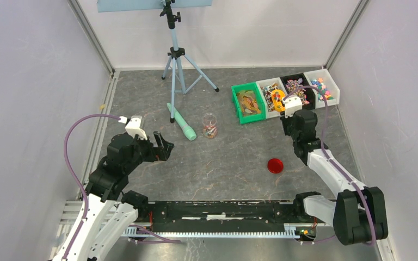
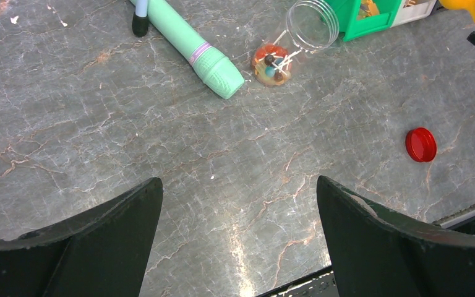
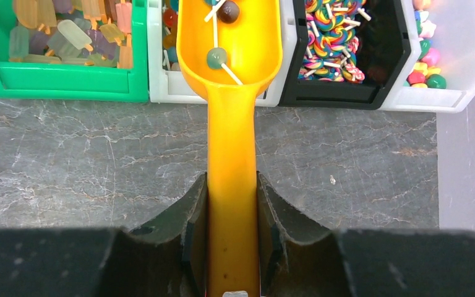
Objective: Pack the candies
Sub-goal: Scoop the fake candies from the storage box, then place the fake candies in the packing bottle.
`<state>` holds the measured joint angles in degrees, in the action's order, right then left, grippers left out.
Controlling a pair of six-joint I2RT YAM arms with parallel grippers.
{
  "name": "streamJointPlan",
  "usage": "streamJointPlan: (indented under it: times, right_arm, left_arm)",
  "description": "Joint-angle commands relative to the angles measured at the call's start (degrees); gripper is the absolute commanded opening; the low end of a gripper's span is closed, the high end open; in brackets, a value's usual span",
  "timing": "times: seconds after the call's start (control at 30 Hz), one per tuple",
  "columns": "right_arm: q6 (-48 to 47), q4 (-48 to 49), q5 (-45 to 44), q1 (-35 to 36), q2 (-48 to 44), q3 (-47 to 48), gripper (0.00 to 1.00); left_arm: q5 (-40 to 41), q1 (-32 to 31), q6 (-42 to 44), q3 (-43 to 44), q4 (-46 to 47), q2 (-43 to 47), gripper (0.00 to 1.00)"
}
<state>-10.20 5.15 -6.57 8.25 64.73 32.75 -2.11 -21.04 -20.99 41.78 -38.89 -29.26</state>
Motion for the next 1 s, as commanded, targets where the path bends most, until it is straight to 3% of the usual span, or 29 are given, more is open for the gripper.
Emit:
streamJointPlan:
  times: [0.0,0.3,0.47,0.97]
  right_arm:
    - [1.36,7.80,1.37,0.17,-3.90,-1.99,0.00]
    - [2.27,9.53,6.42,0.26,-7.06,-1.45,0.00]
    - [2.41,5.11,8.46,1.96,-7.25,1.97,0.00]
    - [2.57,-14.27,8.47,21.15,-7.85,11.45,0.00]
  left_arm:
    - [-0.87,-0.09,0.21,-0.20,1.81,0.34,1.00]
    - [-0.44,-0.12,0.18,-0.20,1.75,0.20,1.00]
    - [-0.09,-0.13,0.26,-0.29,1.80,0.42,1.00]
    - [1.60,-0.15,-0.01,0.14,1.13,-0.87,1.00]
